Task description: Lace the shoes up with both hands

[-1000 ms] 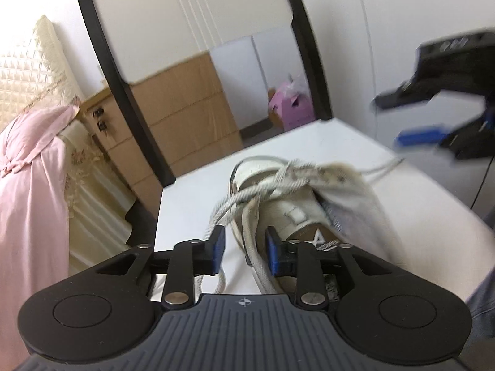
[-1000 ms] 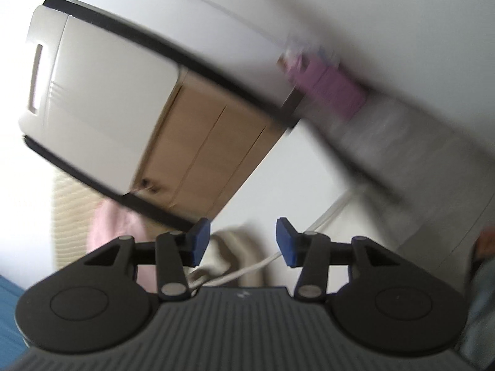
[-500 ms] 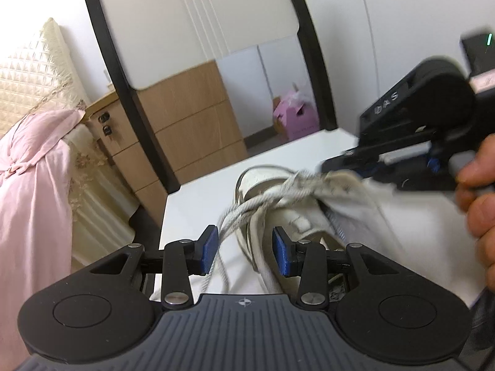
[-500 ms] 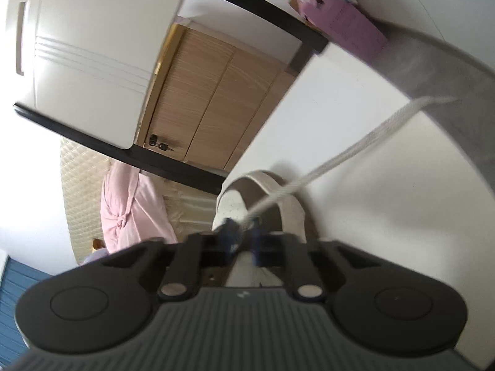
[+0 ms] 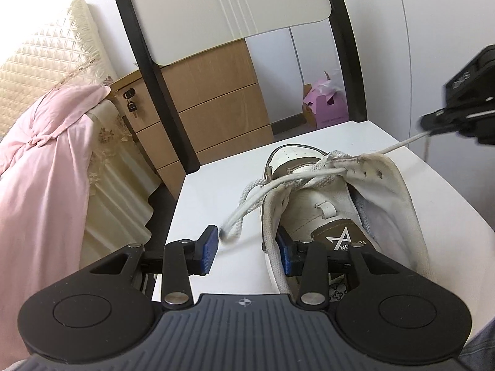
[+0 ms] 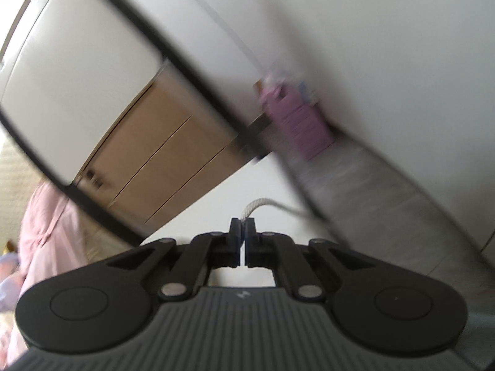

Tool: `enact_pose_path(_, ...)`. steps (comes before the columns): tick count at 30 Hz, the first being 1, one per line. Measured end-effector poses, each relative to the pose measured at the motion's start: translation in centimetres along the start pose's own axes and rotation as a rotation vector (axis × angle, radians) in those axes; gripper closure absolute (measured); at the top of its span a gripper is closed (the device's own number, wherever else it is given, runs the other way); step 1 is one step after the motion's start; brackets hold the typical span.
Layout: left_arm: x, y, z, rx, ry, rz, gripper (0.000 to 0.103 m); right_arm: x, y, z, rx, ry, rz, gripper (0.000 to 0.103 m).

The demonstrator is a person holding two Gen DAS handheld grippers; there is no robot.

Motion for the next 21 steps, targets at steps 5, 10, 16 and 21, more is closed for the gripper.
enact_pose_path(5, 0.0, -0.4, 0.4, -0.038, -0.053, -0.023, 0.058, 2.1, -1.9, -2.5, 0.005, 0.044, -0.048, 0.1)
enact_pose_path(10, 0.0, -0.7, 0.5, -0.048, -0.069, -0.04, 0.058, 2.1, -3.5, -2.6, 0.052, 0.058, -0.026, 0.064)
enact_pose_path(16, 0.1, -1.0, 0.4, -0.048, -0.055, -0.064, 0.058, 0.6, -4.6, -0.9, 0.082, 0.055, -0.035, 0.033)
enact_pose_path(21, 0.4, -1.3, 0.3, -0.054, -0.05, -0.092, 0.06, -2.1, -2.3, 0.6, 0.24, 0.154, 0.182, 0.033)
Point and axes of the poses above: each gripper's, at about its wrist camera, not at the fingertips, and y roughly the way its jaws point, z to its left, x to its top, the point moved 1 cm from there along y, roughly the way its jaws point, and after that the axes turned 11 degrees about y, right-handed, at the moved point
